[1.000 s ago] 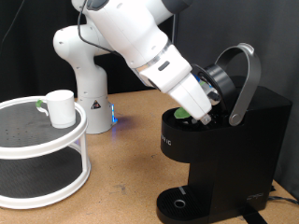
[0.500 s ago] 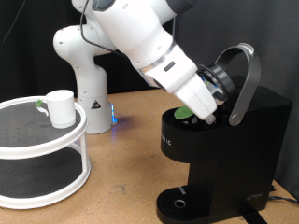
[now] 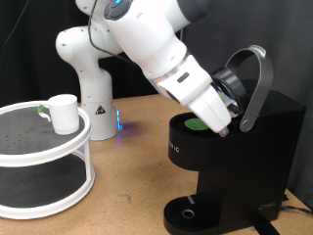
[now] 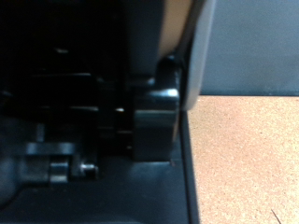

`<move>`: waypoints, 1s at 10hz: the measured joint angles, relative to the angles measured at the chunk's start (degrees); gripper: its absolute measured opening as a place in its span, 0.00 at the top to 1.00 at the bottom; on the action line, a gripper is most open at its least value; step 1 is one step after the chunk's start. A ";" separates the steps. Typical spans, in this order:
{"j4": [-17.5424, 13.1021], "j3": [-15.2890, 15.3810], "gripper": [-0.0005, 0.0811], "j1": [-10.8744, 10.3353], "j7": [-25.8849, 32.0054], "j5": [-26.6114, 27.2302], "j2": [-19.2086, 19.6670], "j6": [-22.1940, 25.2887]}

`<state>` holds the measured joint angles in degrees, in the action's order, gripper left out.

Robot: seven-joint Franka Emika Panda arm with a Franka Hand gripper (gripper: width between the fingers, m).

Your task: Make a cup of coffee with the keurig machine

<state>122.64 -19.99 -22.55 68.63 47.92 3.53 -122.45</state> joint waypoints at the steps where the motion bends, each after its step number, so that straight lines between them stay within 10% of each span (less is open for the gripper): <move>1: -0.05 0.08 0.01 0.00 0.04 0.52 0.27 -0.29; 10: 2.32 -2.53 0.01 2.94 5.30 -1.91 -6.27 9.86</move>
<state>124.95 -22.52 -19.61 73.93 46.01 -2.74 -112.59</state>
